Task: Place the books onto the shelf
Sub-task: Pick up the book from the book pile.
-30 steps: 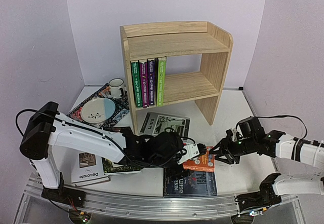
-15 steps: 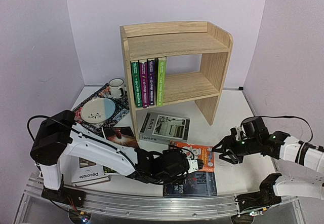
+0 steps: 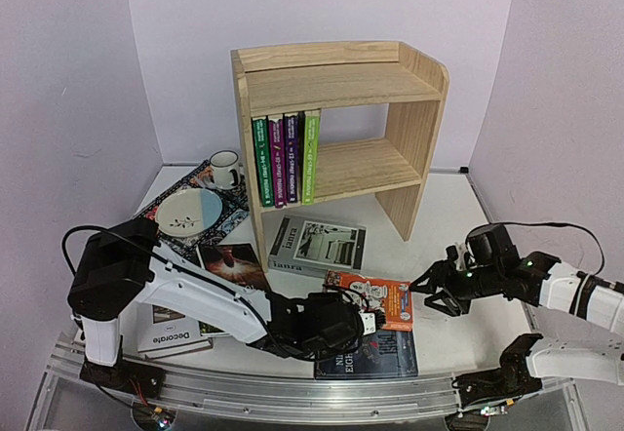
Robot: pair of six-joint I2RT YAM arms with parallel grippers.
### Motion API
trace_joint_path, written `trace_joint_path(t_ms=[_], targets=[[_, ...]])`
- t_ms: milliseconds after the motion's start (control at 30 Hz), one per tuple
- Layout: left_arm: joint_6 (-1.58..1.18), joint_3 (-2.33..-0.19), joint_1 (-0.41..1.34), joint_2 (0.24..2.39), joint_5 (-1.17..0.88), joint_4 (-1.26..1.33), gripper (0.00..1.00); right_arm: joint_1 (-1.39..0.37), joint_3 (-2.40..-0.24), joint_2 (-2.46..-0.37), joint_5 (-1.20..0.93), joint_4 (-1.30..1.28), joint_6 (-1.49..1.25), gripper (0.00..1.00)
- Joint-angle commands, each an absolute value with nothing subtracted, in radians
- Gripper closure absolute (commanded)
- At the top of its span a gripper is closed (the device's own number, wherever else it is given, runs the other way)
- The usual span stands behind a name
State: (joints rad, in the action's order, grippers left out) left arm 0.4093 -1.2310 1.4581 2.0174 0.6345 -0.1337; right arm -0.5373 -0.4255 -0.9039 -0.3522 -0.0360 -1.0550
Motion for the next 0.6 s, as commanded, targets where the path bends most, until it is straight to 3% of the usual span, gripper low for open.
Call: trace_joint_path(t_ms=[0,167,300,500,567], targets=[[0.444,-1.169,1.454,2.001,0.667,-0.07,0.32,-0.536,-0.471,-0.905,-0.345,-0.069,-1.041,0.41],[0.458,-1.151,1.447,1.991,0.665,-0.018,0.6,-0.536,-0.483,-0.914,-0.355,-0.073,-1.046,0.4],[0.453,-1.149,1.447,1.969,0.656,0.036,0.79,-0.535,-0.531,-0.913,-0.27,-0.22,-1.08,0.22],[0.391,-1.252,1.447,1.984,0.717,-0.005,0.93,-0.537,-0.601,-0.861,-0.149,-0.38,-1.19,0.04],[0.336,-1.312,1.448,1.996,0.738,-0.057,0.95,-0.538,-0.626,-0.842,-0.124,-0.394,-1.219,0.04]])
